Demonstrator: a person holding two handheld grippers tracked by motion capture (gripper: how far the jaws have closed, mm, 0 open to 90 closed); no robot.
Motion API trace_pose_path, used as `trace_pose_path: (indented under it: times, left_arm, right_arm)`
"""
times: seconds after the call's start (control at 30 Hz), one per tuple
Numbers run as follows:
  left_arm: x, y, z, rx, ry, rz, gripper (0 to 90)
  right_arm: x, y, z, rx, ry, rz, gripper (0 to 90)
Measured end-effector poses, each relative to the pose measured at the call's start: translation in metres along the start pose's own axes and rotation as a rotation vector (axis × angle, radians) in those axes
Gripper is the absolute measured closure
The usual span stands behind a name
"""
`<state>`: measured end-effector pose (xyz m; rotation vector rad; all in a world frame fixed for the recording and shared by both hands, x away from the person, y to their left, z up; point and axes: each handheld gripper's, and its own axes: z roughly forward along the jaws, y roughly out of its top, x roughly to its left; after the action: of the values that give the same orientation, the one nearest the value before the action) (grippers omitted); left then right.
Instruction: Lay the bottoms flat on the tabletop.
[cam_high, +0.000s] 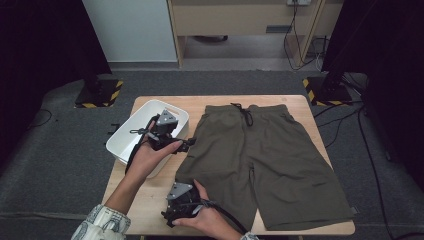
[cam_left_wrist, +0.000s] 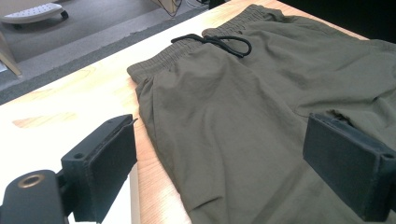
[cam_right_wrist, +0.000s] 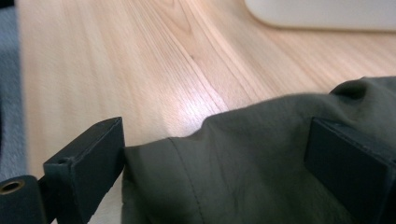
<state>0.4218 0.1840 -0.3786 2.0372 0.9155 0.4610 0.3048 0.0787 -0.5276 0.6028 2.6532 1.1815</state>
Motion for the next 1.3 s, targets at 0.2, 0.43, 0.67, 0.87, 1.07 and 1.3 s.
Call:
trace_pose_path:
  times: [0.2,0.43,0.67,0.87,1.07,1.3]
  left_arm:
    - [0.001,-0.001,-0.001,0.000,-0.006,0.002,9.3]
    - [-0.002,-0.001,0.001,-0.004,-0.008,0.002,9.5]
    - [-0.005,0.001,0.009,-0.002,0.012,-0.002,12.4]
    - [-0.004,0.011,0.030,-0.009,0.043,-0.050,14.0]
    - [-0.004,0.022,0.065,0.003,0.058,-0.074,15.3]
    - [-0.001,0.029,0.096,0.017,0.071,-0.097,17.3]
  right_arm:
    - [-0.006,-0.005,0.004,0.029,0.000,0.006,27.6]
    - [-0.025,-0.006,-0.009,0.044,0.027,0.023,82.4]
    - [-0.026,-0.013,-0.038,-0.011,0.146,0.059,84.8]
    - [-0.054,-0.026,-0.089,-0.105,0.058,0.129,84.7]
    - [-0.094,-0.045,-0.127,-0.149,-0.067,0.202,84.7]
    - [-0.131,-0.076,-0.164,-0.172,-0.168,0.285,84.7]
